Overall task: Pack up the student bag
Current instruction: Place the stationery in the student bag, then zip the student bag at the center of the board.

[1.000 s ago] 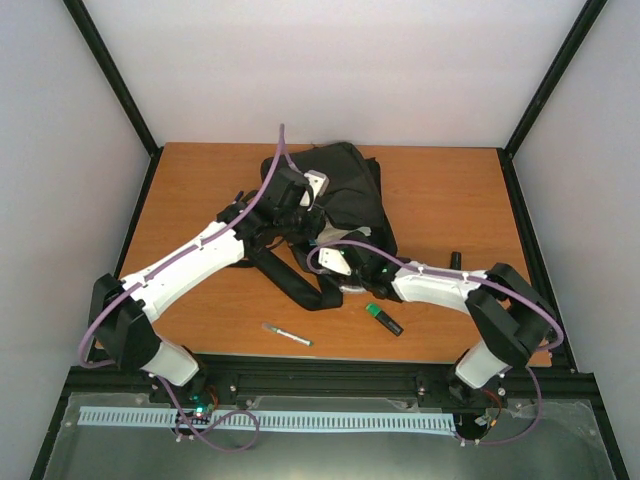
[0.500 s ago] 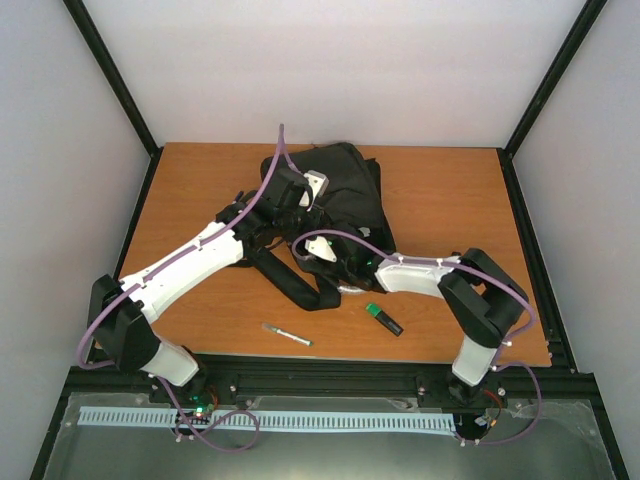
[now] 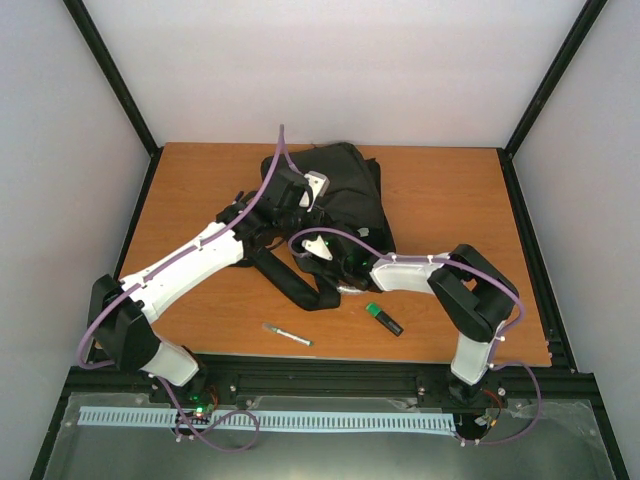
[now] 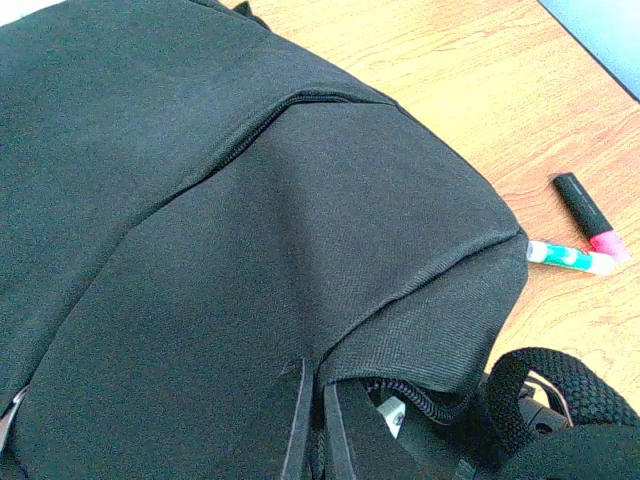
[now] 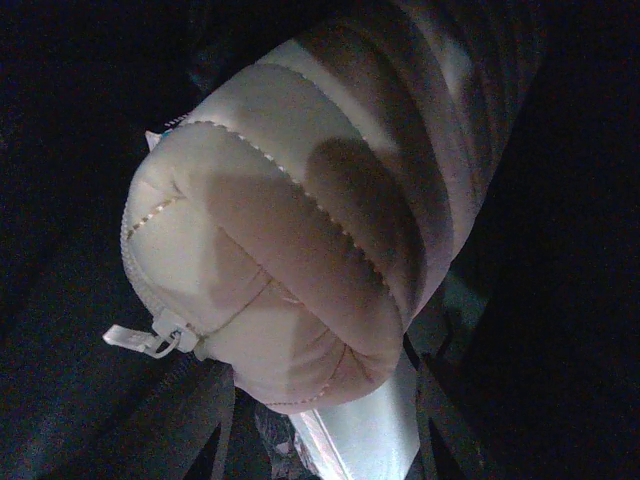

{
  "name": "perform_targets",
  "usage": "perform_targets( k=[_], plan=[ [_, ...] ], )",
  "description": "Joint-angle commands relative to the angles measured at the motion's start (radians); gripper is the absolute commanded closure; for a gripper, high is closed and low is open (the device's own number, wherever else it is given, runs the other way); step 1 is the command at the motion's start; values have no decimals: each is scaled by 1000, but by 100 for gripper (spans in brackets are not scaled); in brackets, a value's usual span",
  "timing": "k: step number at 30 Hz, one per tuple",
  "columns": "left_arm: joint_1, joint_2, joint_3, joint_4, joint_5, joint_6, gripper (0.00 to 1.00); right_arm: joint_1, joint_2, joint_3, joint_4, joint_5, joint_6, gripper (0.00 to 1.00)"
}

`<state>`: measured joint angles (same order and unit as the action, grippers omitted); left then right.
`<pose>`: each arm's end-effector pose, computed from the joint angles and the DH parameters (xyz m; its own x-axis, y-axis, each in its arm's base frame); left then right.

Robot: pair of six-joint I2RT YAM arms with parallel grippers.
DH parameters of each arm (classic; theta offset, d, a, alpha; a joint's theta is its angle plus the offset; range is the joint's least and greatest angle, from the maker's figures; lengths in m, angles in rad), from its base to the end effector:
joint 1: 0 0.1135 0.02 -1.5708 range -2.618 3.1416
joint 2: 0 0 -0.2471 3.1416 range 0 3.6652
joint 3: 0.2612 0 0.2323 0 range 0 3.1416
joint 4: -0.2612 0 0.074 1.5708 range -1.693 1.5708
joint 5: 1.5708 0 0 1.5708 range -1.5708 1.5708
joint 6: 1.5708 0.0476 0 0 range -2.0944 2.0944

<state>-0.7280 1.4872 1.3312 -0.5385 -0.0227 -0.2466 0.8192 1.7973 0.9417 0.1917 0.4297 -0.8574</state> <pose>0.2424 -0.2146 0.3063 -0.6225 0.2280 -0.7487 0.5158 0.8389 -0.1735 0.2605 0.2497 0.1519 0.0575 -0.9452 -0.3213 -0.6062 0.2227 -0.7635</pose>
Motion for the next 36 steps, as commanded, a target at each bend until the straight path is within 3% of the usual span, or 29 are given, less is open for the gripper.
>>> perform_targets(
  k=[1,9,13,15,16,18,19,25,29,32,36],
  plan=[
    [-4,-38,8,88,44,-15,99,7,-31,-7,49,-27,34,50],
    [-4,-19,8,62,-63,-1,99,15,-150,12,-240,-180,125,43],
    [-4,-9,22,22,-63,8,88,15,-278,-27,-394,-259,166,39],
    [-4,-13,20,20,-47,17,72,15,-345,-60,-444,-287,191,38],
    [-4,-17,19,19,-38,20,55,15,-381,-73,-479,-314,201,37],
    [-4,-33,8,22,-57,1,4,15,-452,-97,-553,-379,214,37],
    [-4,-45,-3,26,-63,-5,1,15,-490,-111,-584,-405,219,37],
    [13,-78,-7,-75,-149,-97,0,14,-723,-165,-724,-510,250,34],
    [21,-126,-57,-140,-289,-147,0,-27,-834,-167,-778,-559,282,31],
    [24,-216,-162,-89,-329,-145,0,-89,-880,-163,-800,-583,301,28],
    [24,-339,-317,5,-270,-163,0,-139,-911,-159,-799,-610,348,15]
  ],
)
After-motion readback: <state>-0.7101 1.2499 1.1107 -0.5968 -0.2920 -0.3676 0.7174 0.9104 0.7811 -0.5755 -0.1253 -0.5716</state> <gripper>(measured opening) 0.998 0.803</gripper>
